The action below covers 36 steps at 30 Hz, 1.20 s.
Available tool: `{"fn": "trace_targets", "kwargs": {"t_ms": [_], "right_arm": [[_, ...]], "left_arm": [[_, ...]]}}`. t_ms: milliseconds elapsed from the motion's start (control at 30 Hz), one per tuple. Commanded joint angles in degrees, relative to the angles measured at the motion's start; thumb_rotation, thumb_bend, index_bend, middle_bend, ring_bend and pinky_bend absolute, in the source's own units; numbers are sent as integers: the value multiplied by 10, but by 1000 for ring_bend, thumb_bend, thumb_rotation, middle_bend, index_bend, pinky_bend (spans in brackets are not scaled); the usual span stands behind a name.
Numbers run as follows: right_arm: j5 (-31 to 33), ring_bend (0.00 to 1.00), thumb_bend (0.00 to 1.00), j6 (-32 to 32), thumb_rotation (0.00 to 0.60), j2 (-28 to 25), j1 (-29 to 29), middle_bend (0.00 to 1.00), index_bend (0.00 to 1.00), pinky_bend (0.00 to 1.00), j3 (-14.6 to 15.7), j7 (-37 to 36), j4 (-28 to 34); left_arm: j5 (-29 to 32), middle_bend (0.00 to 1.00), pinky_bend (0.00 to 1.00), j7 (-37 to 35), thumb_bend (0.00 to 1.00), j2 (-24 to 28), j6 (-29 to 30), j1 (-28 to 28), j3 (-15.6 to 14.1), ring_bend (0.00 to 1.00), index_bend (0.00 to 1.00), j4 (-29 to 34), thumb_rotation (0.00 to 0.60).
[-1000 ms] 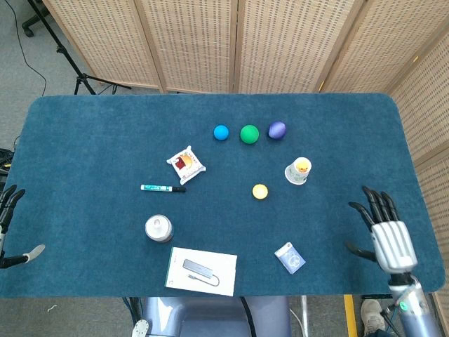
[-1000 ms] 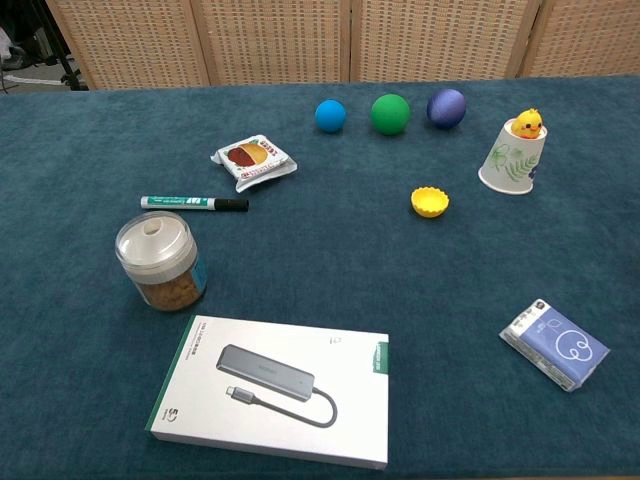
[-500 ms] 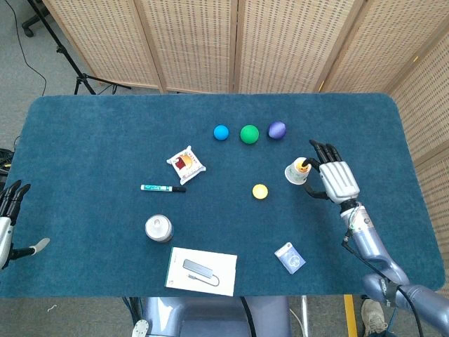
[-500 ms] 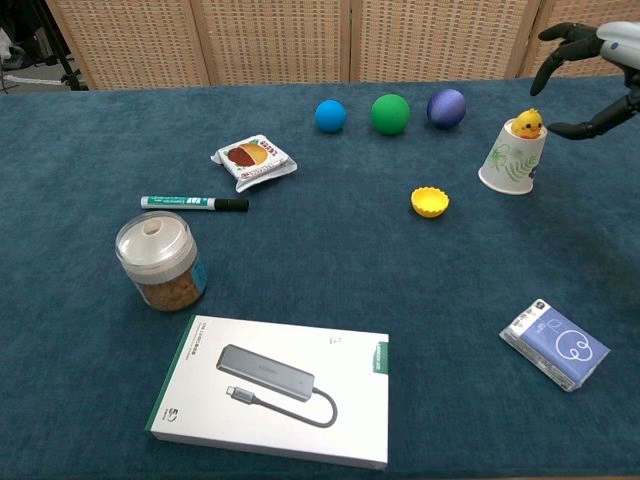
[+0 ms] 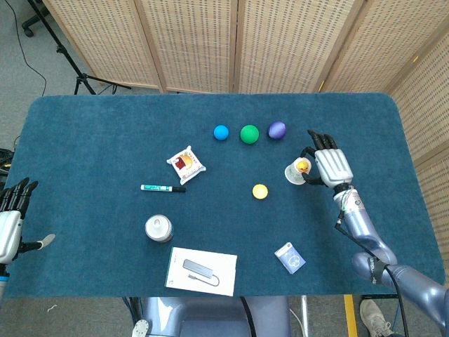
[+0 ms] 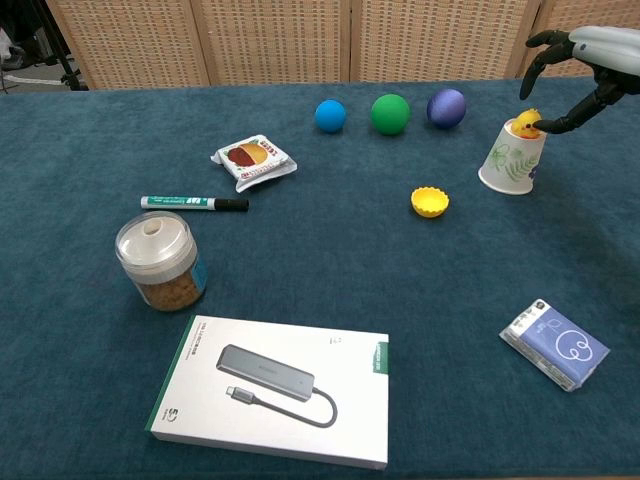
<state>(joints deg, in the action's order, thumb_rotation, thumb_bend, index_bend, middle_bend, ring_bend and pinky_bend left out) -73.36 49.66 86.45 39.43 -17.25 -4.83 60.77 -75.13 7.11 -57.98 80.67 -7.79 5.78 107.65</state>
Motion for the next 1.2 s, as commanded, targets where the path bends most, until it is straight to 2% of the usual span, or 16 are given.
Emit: {"fn": "trace_targets", "kwargs": {"t_ms": [33, 600, 967, 1200], "right_arm": [[3, 0, 337, -3, 600, 3, 4, 0, 372, 0, 3, -5, -4], [23, 0, 337, -10, 600, 23, 19, 0, 417, 0, 14, -5, -41], [21, 0, 337, -10, 600, 36, 27, 0, 495, 0, 19, -17, -67], [13, 0, 337, 9, 600, 28, 29, 0, 504, 0, 19, -15, -60]], "left_arm": [[4, 0, 0, 8, 0, -4, 7, 1, 3, 0, 0, 0, 600], [11, 0, 0, 15, 0, -8, 12, 1, 5, 0, 0, 1, 600], [19, 0, 0, 25, 0, -12, 11, -1, 7, 0, 0, 2, 600], [22, 0, 0, 26, 0, -12, 9, -2, 7, 0, 0, 2, 600]]}}
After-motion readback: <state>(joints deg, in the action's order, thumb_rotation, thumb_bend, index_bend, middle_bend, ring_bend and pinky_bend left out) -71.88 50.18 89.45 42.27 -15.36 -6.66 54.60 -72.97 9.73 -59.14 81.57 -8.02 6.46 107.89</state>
